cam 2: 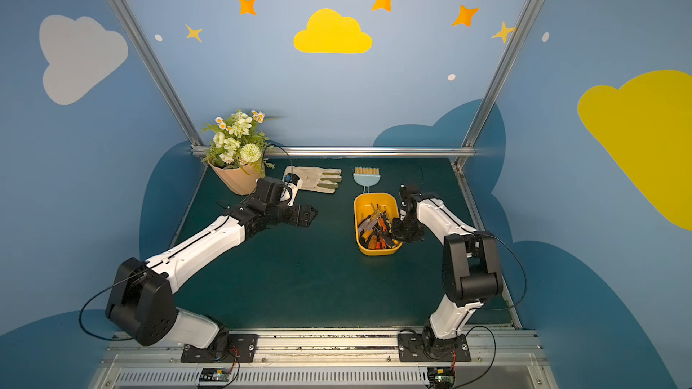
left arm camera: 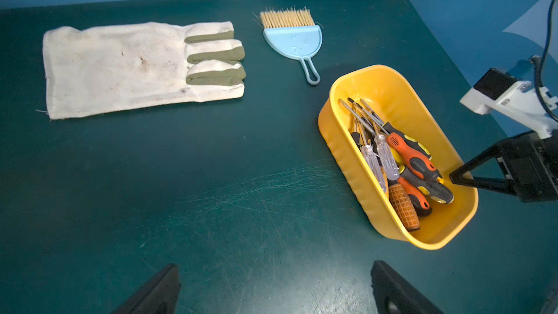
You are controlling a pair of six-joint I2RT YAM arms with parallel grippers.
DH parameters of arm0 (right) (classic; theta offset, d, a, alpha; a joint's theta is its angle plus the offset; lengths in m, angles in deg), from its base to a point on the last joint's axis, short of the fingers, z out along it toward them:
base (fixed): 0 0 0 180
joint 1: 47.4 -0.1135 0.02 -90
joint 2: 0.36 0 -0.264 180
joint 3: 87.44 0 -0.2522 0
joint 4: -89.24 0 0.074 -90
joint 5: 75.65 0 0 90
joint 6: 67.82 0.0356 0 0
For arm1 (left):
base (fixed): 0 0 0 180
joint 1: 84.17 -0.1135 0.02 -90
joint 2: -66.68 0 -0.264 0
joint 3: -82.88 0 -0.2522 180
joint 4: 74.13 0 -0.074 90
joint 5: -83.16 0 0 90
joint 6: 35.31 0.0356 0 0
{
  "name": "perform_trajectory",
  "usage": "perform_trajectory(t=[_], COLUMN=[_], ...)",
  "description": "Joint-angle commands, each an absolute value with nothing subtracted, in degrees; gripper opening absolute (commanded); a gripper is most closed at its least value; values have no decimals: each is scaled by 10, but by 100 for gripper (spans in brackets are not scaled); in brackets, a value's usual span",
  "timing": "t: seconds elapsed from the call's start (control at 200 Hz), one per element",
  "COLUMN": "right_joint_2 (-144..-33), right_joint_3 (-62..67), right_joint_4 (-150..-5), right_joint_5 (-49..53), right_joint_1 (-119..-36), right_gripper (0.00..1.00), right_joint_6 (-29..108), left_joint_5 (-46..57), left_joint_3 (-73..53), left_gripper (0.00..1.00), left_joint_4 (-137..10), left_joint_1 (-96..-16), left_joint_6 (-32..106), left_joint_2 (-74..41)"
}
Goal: Take out the screwdriver from the storage box
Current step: Move the storage box to the center of the board, then pick up the storage box at the center of the board.
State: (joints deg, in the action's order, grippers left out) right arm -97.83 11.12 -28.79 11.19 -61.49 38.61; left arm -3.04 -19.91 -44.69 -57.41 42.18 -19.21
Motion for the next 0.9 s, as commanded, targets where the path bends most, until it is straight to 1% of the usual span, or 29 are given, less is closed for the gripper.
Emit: perform_trajectory(t=[0.0, 0.215, 0.36, 0.511, 0.656, 0.896], right_joint_2=[-980, -1004, -1016, -1032, -1055, -1071], right_joint_3=[110, 93, 89, 86, 57, 32], right_joint_4=[-293, -303, -330, -357, -341, -344], right_joint_5=[86, 83, 61, 29, 35, 12], right_joint_1=[-646, -701, -737, -761, -783, -809], right_gripper=[0, 0, 0, 0, 0, 0], right_joint_6=[395, 426, 455, 477, 475, 481], left_joint_5=[-55, -68, -71, -64, -53, -49], left_joint_3=[-183, -173, -169, -153, -137, -119], left_gripper=[100, 100, 100, 100, 100, 100], left_joint_4=[-433, -404, -390, -374, -373, -371], left_joint_1=[-574, -572, -572, -570, -560, -553], left_joint_6=[398, 366, 345, 329, 319, 301], left_joint_2=[-214, -245, -266, -290, -315, -351])
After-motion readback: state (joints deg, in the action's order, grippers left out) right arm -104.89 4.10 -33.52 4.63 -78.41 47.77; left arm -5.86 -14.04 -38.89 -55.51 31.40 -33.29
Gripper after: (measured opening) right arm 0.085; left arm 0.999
